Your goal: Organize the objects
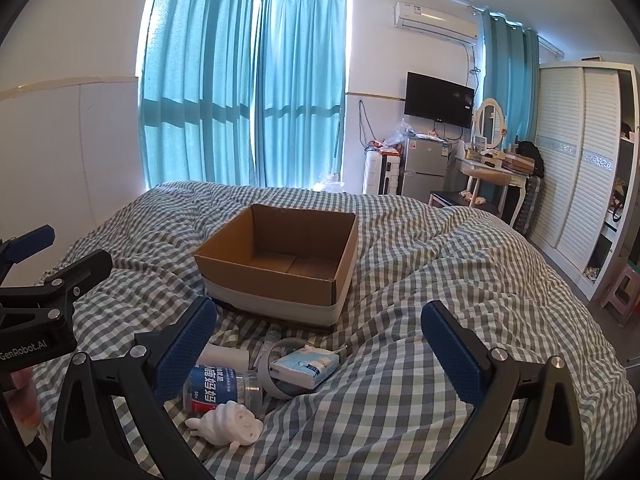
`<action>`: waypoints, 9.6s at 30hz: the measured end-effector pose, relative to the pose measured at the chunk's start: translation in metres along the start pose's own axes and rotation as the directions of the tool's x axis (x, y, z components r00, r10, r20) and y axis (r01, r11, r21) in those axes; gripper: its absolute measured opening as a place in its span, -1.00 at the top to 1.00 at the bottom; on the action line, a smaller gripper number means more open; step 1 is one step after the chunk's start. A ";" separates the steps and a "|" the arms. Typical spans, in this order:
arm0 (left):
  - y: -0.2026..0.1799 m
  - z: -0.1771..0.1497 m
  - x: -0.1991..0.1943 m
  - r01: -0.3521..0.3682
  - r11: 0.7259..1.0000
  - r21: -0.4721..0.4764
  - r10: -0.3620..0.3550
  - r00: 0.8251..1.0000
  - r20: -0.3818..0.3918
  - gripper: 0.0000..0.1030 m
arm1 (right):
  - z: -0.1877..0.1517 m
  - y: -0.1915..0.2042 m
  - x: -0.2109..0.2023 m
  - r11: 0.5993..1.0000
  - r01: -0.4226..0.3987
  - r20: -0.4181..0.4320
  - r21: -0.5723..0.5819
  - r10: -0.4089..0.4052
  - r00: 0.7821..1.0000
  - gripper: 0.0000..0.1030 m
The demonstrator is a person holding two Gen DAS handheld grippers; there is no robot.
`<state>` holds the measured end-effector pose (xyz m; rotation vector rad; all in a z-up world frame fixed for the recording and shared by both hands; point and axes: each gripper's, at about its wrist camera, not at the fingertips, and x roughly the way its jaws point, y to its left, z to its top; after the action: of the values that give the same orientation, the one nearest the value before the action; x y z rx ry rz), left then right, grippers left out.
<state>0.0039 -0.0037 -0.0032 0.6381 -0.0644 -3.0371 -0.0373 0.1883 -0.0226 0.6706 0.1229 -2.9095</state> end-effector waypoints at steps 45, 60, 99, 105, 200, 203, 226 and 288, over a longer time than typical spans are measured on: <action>-0.005 -0.066 0.086 0.068 0.996 0.059 -0.044 0.938 -0.344 -1.00 | -0.036 -0.004 0.083 0.999 -0.051 -0.220 -0.016 0.046 0.974 -0.98; -0.001 -0.088 0.114 0.142 0.990 0.010 -0.121 0.874 -0.470 -0.98 | -0.069 0.018 0.153 0.989 -0.128 -0.457 -0.079 0.078 0.886 -0.25; 0.014 -0.028 0.074 0.126 0.992 0.001 -0.119 0.935 -0.334 0.43 | -0.032 0.018 0.104 0.987 -0.156 -0.294 -0.042 0.137 0.946 -0.14; 0.019 0.006 0.079 0.123 0.992 -0.006 -0.119 0.950 -0.290 0.43 | -0.002 0.014 0.097 0.984 -0.177 -0.241 -0.026 0.166 0.956 -0.14; 0.027 0.005 0.132 0.035 0.999 -0.018 -0.039 0.943 -0.330 -0.96 | 0.049 -0.014 0.122 0.967 -0.250 -0.224 -0.046 0.234 0.946 -0.97; 0.025 -0.014 0.141 0.047 0.998 -0.040 -0.059 0.924 -0.377 -0.96 | 0.023 -0.009 0.142 0.968 -0.243 -0.285 -0.059 0.217 0.934 -0.97; -0.016 -0.089 0.181 0.148 0.989 -0.010 -0.125 0.791 -0.599 -0.96 | -0.052 -0.009 0.200 0.968 -0.249 -0.507 0.035 0.232 0.830 -0.97; 0.019 0.008 0.062 0.160 0.986 -0.039 -0.165 0.945 -0.282 -0.10 | 0.037 0.036 0.065 0.968 -0.209 -0.229 -0.141 0.174 0.958 -0.65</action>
<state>-0.0554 -0.0252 -0.0197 1.1253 0.0214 -3.0562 -0.1047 0.1399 -0.0194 0.9119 0.3014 -2.6004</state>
